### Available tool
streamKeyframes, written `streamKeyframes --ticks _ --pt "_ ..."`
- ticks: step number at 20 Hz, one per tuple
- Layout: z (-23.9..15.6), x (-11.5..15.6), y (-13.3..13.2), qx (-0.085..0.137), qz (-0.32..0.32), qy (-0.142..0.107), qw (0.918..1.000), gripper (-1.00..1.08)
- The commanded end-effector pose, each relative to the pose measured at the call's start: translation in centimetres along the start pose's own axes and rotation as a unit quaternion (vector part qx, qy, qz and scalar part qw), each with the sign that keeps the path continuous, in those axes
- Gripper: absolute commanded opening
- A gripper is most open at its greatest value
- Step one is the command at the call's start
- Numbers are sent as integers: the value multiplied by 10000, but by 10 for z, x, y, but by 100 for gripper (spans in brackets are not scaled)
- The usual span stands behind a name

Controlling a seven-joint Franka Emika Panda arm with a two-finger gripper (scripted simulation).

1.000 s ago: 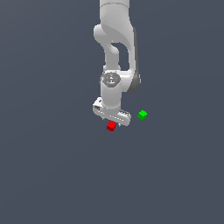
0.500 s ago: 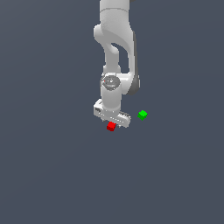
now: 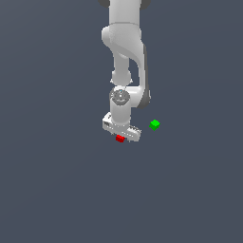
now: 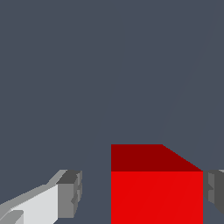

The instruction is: Stack the red cube on top of the green cube.

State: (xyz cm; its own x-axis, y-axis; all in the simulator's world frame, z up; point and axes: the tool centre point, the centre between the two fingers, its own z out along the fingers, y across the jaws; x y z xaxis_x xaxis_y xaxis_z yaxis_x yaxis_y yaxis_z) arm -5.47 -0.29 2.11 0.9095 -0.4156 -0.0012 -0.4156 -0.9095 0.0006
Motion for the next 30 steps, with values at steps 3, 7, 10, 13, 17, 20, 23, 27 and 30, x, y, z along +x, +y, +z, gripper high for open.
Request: streamKeyframes --ticks 3,7,10,13,17,20,23,27,30 --pt "1 1 0 3 -2 6 10000 -100" --pt "1 1 0 3 -2 6 10000 -100" --pt "1 1 0 3 -2 6 10000 -100" --pt "0 0 -1 3 -2 6 10000 -100" --pt "-9 0 0 3 -2 6 10000 -100" --pt "-21 0 0 3 -2 6 10000 -100" --pt "-38 -1 0 3 -2 6 10000 -100" --pt "-65 -1 0 3 -2 6 10000 -100" --pt "-80 -1 0 3 -2 6 10000 -100"
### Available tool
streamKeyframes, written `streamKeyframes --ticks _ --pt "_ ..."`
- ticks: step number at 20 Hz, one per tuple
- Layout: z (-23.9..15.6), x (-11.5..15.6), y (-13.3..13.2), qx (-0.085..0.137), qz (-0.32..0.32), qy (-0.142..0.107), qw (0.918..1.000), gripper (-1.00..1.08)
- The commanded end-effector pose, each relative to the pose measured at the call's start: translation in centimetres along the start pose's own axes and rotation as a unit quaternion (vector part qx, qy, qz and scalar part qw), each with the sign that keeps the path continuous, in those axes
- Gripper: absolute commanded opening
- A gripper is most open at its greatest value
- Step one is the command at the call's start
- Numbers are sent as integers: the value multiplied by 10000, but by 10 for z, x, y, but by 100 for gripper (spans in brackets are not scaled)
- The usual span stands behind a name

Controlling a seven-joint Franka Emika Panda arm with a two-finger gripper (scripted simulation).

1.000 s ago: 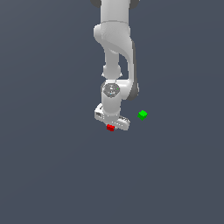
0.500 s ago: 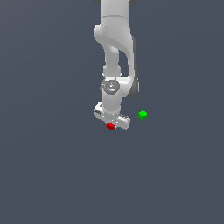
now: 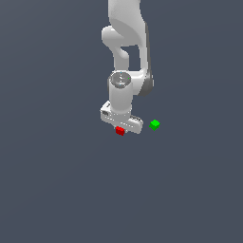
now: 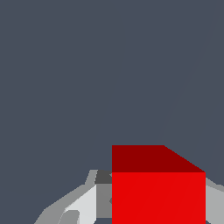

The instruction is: Stack the red cube on top of the green cube.

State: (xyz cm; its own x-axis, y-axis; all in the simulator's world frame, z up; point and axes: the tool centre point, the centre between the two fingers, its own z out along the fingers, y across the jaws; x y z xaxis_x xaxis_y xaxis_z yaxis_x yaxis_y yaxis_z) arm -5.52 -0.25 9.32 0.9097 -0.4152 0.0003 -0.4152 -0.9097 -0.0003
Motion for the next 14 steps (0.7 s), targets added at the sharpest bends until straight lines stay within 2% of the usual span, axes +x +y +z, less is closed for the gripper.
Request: streamKeyframes --ticks 1,9,14 --pt "-12 0 0 -1 0 -2 10000 -100" --pt "-22 0 0 0 2 1 10000 -100" --pt "-18 -10 -9 0 2 1 10000 -100"
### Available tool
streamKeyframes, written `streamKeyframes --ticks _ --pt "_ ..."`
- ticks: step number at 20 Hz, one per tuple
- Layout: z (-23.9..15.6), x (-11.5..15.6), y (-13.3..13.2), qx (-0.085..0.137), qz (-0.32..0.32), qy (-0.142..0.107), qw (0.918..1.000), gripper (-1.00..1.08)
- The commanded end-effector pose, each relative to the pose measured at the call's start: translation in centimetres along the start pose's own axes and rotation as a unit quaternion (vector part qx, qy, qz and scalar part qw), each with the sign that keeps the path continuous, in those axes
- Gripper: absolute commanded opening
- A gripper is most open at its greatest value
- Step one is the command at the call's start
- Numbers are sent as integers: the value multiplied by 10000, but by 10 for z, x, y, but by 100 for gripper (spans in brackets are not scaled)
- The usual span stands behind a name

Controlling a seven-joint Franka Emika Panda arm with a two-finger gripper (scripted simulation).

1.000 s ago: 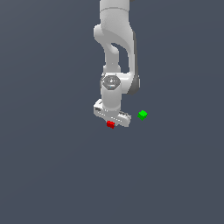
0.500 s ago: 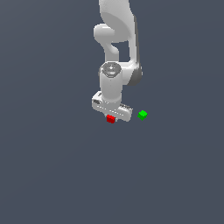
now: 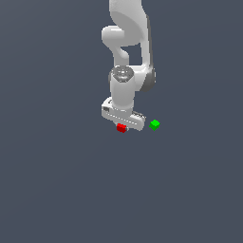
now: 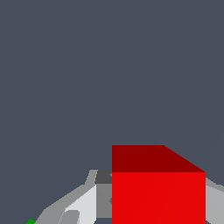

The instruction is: Stack the red cube on top of the green cube.

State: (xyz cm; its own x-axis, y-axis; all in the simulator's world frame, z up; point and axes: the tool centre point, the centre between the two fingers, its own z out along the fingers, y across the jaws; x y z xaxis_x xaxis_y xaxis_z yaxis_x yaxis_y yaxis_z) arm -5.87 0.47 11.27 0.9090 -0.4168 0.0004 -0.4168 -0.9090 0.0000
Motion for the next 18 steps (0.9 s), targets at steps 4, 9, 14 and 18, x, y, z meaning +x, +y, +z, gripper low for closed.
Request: streamKeyframes --ticks 4,9,14,18 --pt "6 -22 -20 1 -7 1 10000 -100" --pt "17 -56 -50 1 -7 1 10000 -100" --pt "29 -98 -88 2 -10 0 10000 -100" --pt "37 -123 -112 2 -10 0 10000 -100"
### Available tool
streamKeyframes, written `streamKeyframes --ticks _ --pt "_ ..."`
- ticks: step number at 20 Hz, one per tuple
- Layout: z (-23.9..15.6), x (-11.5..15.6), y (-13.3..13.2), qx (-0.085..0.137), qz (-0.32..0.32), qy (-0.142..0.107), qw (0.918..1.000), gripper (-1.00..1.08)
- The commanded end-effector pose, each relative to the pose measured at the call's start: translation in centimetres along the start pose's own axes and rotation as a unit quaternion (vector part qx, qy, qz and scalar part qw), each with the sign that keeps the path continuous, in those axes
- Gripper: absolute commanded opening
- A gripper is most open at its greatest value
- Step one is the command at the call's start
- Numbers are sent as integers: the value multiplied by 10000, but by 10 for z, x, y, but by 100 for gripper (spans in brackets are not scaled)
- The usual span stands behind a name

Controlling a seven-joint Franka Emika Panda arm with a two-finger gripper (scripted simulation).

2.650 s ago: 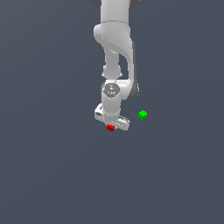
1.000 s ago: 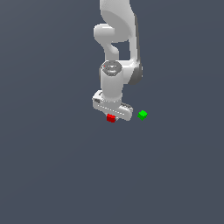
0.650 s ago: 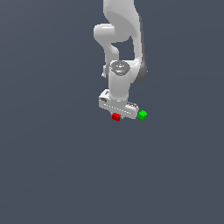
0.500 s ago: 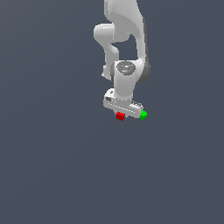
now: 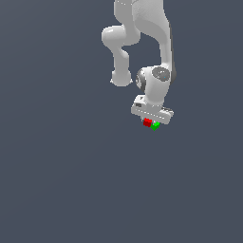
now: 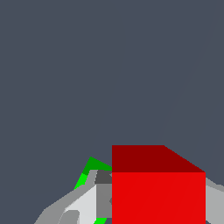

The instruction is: Stack the red cube on top of the green cube.

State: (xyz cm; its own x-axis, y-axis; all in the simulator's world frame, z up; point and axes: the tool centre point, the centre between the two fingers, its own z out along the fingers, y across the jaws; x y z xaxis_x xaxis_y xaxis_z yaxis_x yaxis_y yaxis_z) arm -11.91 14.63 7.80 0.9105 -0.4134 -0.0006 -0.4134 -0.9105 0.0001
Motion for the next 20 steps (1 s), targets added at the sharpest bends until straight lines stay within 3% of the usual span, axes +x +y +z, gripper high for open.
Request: streamKeyframes --ticks 1,11,12,20 --pt "4 -14 -14 3 9 5 10000 -100" --pt "12 -37 -37 3 10 2 10000 -100" --pt "12 -37 -37 3 10 2 10000 100" --pt "12 -37 -37 3 10 2 10000 100"
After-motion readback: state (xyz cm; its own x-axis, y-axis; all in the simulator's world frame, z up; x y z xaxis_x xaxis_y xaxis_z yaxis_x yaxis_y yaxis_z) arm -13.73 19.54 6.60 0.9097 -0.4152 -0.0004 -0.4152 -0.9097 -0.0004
